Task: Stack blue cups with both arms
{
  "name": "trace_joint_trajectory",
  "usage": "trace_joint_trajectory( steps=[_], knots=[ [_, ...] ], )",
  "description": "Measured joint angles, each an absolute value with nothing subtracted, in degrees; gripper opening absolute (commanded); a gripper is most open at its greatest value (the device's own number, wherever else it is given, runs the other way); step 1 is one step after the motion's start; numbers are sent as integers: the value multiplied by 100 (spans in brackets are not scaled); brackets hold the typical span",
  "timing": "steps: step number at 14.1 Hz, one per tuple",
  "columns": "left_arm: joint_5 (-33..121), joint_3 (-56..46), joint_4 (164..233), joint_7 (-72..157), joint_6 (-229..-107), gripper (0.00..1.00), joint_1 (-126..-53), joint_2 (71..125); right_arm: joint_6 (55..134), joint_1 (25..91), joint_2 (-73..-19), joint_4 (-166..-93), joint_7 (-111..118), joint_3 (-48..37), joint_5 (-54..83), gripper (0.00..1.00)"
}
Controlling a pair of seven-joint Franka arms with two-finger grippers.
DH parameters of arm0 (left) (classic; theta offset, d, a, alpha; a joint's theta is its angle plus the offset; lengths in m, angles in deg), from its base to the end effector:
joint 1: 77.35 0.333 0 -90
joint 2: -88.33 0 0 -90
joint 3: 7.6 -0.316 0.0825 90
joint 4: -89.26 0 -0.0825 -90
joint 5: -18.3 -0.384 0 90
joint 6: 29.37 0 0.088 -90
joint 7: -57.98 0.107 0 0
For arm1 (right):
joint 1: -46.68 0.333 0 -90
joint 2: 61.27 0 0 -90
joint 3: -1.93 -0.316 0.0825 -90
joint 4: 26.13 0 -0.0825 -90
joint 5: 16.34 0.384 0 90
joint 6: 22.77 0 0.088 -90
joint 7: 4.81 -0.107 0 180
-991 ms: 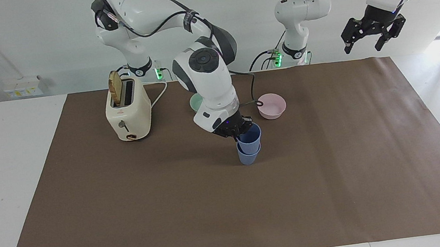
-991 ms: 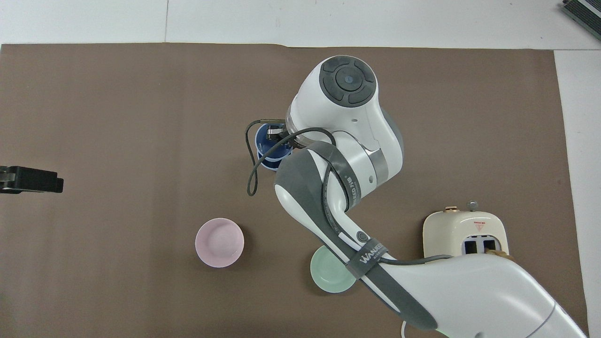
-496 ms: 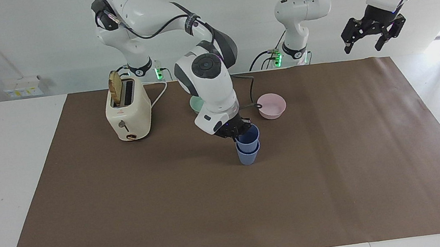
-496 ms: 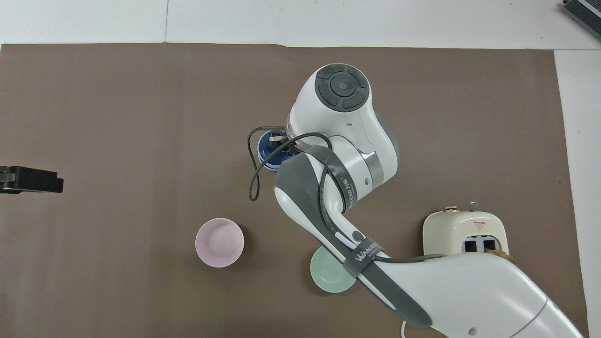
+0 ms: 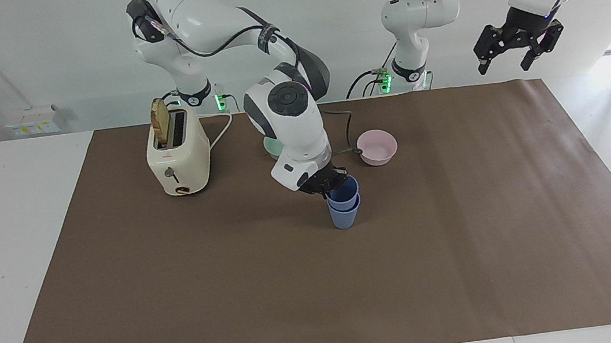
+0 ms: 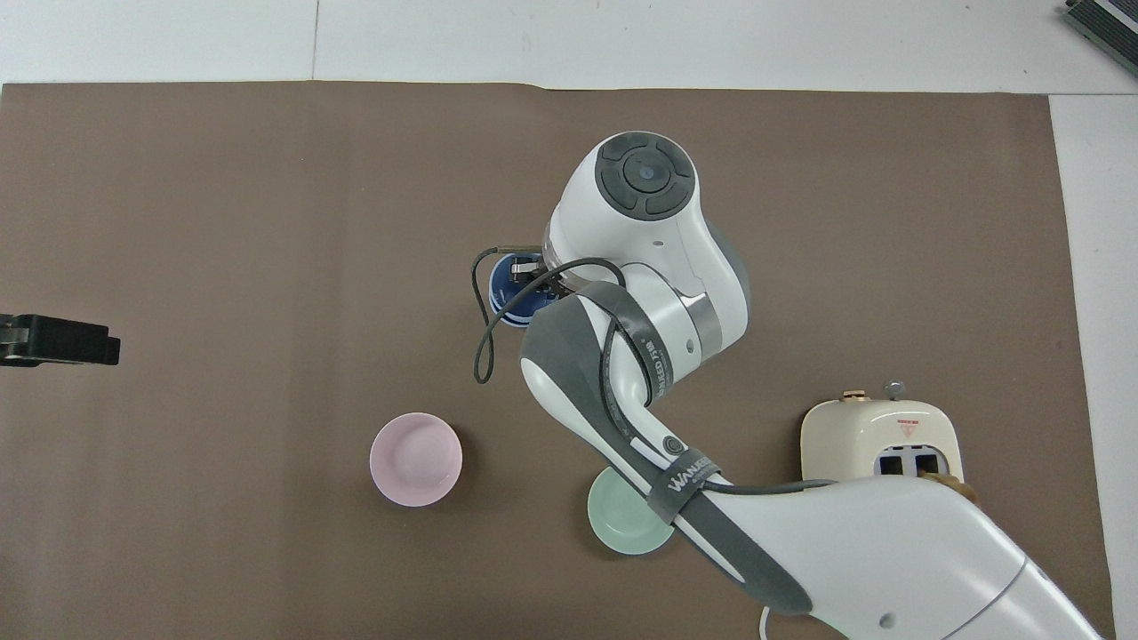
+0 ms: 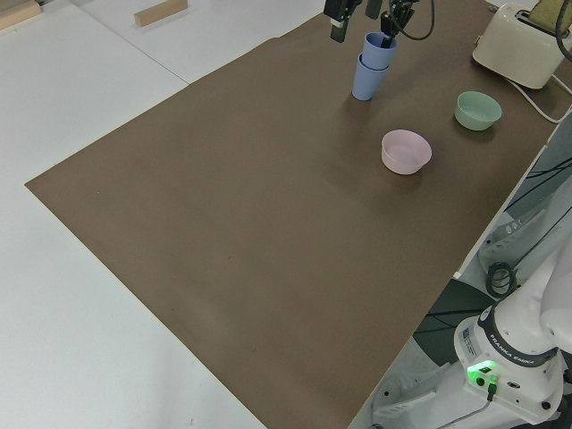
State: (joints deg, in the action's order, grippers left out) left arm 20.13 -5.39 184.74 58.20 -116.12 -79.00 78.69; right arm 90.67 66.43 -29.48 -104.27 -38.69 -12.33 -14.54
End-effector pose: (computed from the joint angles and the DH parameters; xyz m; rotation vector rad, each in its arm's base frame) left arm 0.4937 -0.0388 0.6629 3.1135 -0.1133 0.0233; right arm 0.6147 0.3732 0.4130 -2.9663 0.0745 0.0359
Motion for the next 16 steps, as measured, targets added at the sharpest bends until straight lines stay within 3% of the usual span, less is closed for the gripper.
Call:
trace_joint_trajectory(
  steps=[3, 4, 5, 11, 16],
  knots=[
    [2013, -539, 18474, 5820, -11612, 100, -7900, 7869, 9073, 6643, -2948, -10429, -3867, -1233, -1454, 71],
    [2013, -539, 18474, 5820, -11612, 100, -7900, 7869, 9074, 6643, -2948, -10428, -3867, -1233, -1454, 80],
    [2013, -539, 18474, 5820, -11612, 100, -7900, 7869, 9074, 6641, -2948, -10428, -3867, -1233, -1454, 100],
    [2013, -539, 18474, 5820, -11612, 100, -7900, 7869, 9085, 6500, -3021, -10341, -3866, -1222, -1455, 100],
    [2013, -539, 18474, 5820, -11612, 100, -7900, 7869, 8462, 5868, -3614, -10235, -3526, -1193, -1545, 100]
  ],
)
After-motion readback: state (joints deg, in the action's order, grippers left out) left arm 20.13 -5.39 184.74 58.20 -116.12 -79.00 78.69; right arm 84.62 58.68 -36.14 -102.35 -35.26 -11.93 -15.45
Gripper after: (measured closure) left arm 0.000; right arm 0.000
